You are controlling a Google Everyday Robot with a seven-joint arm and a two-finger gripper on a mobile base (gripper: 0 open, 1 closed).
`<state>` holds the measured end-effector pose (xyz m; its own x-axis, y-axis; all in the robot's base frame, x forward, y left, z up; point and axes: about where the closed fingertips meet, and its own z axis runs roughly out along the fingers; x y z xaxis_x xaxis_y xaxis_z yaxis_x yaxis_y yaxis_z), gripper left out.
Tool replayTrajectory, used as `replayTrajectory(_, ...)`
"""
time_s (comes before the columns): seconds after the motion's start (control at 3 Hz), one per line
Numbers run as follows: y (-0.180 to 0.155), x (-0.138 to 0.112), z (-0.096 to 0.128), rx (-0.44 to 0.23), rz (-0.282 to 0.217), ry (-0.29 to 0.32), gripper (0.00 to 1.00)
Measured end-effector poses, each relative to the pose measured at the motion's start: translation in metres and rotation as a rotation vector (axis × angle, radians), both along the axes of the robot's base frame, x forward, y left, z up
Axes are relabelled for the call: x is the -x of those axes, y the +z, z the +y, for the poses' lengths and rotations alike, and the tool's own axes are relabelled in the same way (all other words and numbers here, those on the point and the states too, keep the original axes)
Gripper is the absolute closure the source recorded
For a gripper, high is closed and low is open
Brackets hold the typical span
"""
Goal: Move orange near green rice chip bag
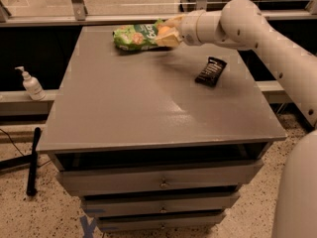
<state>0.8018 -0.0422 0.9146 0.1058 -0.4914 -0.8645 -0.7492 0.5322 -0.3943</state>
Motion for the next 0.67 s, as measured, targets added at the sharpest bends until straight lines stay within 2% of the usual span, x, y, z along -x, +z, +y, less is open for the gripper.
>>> replayTrajectory(0.33, -0.022, -0.009, -0.017, 0.024, 0.08, -0.055, 1.0)
replayTrajectory(0.67, -0.042, -0.01, -0.024, 0.026, 0.138, -0.084, 1.0)
